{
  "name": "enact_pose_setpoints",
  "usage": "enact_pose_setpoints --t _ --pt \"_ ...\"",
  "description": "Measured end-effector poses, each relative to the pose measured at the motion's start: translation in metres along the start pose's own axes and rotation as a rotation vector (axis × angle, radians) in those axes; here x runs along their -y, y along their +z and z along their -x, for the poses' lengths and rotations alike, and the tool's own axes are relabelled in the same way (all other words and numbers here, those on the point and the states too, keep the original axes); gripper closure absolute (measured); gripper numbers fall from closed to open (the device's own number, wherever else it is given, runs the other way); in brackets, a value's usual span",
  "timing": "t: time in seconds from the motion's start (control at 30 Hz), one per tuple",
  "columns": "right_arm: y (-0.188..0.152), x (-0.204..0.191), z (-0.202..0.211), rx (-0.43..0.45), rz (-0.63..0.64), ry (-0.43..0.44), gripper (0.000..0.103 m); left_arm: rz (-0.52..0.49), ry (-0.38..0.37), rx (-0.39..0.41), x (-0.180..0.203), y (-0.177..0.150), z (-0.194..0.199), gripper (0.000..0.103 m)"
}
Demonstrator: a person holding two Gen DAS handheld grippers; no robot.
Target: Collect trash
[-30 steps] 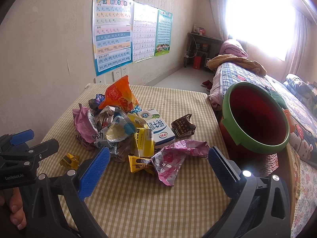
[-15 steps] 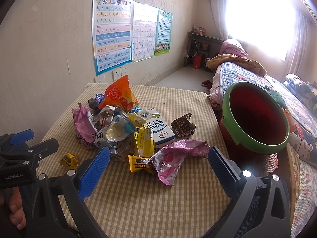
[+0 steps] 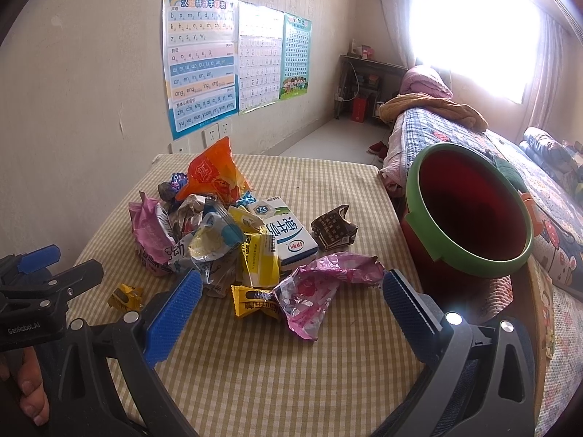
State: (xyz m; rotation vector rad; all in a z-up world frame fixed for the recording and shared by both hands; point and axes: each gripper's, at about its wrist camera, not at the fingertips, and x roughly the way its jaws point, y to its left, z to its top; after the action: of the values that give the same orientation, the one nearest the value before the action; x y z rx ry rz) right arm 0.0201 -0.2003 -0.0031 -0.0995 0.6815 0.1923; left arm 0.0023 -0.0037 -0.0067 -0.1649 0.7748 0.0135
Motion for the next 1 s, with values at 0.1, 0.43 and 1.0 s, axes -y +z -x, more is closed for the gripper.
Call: enact_pose_setpoints --t 0.1,0.43,1.0 --pt "0.001 0.004 -0.007 -0.034 -0.032 -0.003 0.007 0.015 -0.003 -0.018 -0.003 0.000 -0.003 0.005" --pt "0.005 0.024 -0.034 -0.170 -0.129 0.013 0.007 0.077 -0.022 -0.171 -0.014 0.000 -0.028 0.005" --pt "0.009 0.055 -0.098 -0.345 -0.232 0.004 0.007 0.143 -0.023 -0.425 -0.021 -0.009 -0.086 0.021"
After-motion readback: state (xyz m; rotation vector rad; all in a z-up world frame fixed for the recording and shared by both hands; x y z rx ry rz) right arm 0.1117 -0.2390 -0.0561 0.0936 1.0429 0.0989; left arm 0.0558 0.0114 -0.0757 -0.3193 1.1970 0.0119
